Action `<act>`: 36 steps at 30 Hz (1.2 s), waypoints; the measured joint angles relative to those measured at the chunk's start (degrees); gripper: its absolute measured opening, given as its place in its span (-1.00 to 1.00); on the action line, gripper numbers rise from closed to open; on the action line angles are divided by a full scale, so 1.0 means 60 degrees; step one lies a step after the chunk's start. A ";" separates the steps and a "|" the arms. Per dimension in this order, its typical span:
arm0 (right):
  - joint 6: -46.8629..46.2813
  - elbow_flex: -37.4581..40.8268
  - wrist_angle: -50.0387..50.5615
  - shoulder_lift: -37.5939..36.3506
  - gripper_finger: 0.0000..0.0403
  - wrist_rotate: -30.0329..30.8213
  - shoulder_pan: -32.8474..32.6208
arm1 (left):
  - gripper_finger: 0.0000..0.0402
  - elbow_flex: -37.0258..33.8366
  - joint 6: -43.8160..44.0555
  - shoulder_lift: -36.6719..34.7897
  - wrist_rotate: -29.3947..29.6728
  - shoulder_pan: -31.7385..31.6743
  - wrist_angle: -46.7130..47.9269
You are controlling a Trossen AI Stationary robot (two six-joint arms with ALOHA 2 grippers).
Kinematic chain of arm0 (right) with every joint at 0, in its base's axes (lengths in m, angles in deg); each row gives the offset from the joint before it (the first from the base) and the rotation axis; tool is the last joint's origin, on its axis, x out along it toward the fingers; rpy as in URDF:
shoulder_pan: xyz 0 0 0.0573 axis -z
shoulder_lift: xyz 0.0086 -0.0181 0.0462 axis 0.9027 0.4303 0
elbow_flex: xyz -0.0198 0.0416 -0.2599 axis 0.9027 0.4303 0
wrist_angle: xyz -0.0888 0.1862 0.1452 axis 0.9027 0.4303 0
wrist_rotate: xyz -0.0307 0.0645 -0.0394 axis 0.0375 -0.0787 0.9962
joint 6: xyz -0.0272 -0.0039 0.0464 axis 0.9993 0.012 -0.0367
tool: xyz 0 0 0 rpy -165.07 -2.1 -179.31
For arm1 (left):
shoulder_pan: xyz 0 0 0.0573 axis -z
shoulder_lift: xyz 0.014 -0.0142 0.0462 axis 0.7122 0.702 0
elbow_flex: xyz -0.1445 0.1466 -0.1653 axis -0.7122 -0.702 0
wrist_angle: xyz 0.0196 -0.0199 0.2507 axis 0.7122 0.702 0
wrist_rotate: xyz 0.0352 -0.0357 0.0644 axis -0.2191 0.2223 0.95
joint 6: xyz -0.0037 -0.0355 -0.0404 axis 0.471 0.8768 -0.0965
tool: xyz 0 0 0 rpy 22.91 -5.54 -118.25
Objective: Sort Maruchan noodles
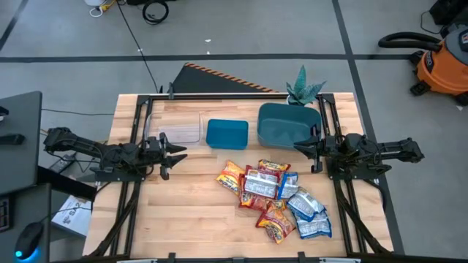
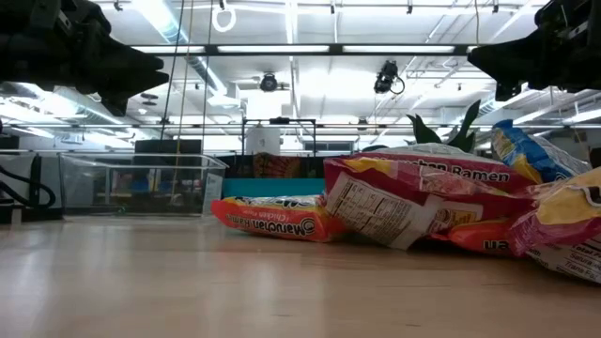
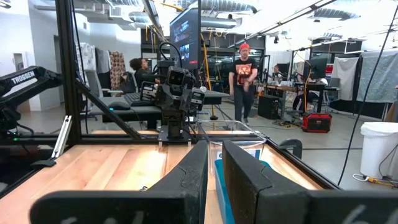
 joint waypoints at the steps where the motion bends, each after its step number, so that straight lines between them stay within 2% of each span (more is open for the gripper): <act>1: 0.0002 -0.0001 -0.0001 0.0000 -0.73 0.0000 0.0000 | -0.29 0.0000 0.0001 -0.0001 0.0000 0.0001 -0.0002; 30: 0.0001 0.0000 0.0000 0.0000 -0.73 0.0000 0.0000 | -0.29 0.0000 0.0014 0.0001 0.0000 0.0004 -0.0015; 36: 0.0002 -0.0001 -0.0001 0.0003 -0.73 0.0000 0.0000 | -0.29 0.0000 0.0055 0.0001 0.0000 -0.0004 -0.0705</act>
